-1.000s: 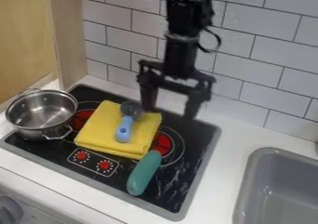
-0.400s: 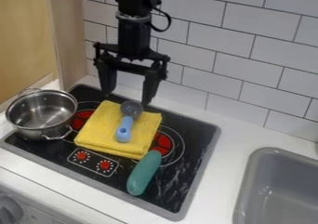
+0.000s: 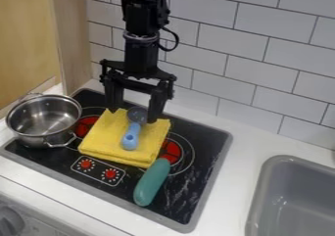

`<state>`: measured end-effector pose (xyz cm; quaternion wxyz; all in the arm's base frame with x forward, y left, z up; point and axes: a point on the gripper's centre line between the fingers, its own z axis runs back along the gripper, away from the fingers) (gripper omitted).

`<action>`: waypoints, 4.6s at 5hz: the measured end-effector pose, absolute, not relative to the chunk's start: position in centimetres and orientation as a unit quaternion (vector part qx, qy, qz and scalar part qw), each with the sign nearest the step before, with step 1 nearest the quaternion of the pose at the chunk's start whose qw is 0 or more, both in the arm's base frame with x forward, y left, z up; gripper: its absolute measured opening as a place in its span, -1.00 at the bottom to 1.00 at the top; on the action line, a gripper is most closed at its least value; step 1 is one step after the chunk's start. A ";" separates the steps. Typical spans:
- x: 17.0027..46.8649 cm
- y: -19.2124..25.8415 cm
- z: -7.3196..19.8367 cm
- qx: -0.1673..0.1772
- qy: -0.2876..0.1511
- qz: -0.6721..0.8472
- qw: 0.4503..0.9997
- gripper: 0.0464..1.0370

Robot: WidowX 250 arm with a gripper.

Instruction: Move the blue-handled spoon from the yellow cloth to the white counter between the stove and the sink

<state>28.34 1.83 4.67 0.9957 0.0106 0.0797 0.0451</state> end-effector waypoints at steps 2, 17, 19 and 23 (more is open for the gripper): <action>28.0 2.3 2.8 0.027 0.098 0.051 0.994 0.67; 24.8 -11.2 1.5 0.001 0.037 0.084 0.996 -0.52; 24.7 -11.3 0.2 0.001 0.051 0.080 0.995 -0.37; 24.8 -9.6 4.6 -0.008 0.054 0.069 0.996 0.93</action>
